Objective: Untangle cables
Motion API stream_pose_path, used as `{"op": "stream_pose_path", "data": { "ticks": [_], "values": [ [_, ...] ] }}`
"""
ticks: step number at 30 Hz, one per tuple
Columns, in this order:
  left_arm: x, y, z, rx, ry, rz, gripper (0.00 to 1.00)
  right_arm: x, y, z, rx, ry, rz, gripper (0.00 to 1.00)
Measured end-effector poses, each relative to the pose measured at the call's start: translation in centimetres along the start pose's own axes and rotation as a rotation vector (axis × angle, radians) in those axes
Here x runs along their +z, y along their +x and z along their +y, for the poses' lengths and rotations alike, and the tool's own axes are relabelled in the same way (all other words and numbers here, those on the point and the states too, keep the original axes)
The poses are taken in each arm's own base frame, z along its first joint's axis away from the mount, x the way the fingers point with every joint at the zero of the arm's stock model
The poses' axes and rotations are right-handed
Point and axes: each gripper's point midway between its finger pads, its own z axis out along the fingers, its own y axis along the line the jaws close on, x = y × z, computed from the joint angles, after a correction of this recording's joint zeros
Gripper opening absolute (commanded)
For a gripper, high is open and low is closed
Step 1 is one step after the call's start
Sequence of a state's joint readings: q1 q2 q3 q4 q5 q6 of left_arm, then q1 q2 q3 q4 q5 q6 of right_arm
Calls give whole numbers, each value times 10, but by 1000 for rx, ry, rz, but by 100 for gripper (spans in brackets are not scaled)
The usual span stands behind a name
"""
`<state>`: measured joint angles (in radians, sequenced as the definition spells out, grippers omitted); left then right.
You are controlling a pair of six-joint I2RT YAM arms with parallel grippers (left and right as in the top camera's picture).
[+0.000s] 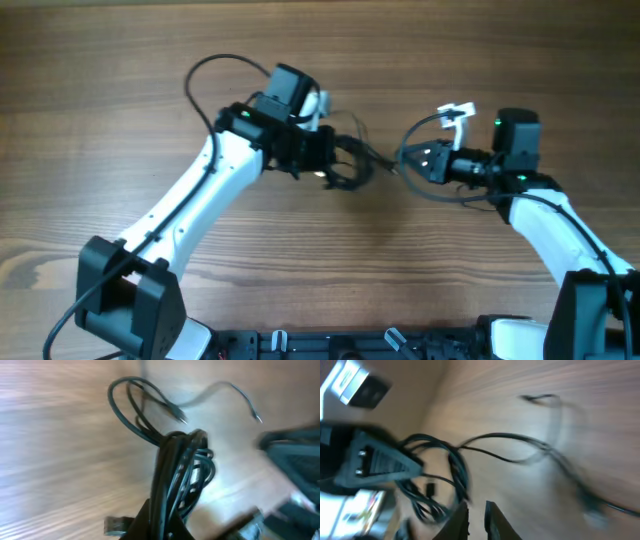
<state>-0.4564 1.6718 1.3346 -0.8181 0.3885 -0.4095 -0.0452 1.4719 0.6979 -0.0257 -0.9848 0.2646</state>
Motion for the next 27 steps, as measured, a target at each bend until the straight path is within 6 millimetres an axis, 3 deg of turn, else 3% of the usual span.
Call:
{"op": "stream_pose_path", "data": {
  "ticks": [2, 5, 7, 10, 17, 24, 27],
  "values": [
    [-3, -8, 13, -30, -34, -28, 4, -4, -2, -19, 67, 98, -24, 12],
    [-3, -9, 15, -36, -50, -35, 4, -5, -4, -31, 109, 164, -40, 31],
    [-3, -9, 15, -34, -53, -36, 4, -5, -3, -29, 99, 158, -37, 42],
    [-2, -9, 13, -26, -52, -40, 4, 0, 1, -21, 47, 121, -13, 50],
    [4, -5, -4, 24, -33, -42, 4, 37, 28, 24, -125, 12, 104, 50],
    [4, -4, -7, 30, -30, -42, 4, 53, 34, 32, -204, 43, 115, 49],
    [5, -4, -8, 31, -26, -40, 4, 60, 36, 30, -240, 94, 111, 29]
  ]
}}
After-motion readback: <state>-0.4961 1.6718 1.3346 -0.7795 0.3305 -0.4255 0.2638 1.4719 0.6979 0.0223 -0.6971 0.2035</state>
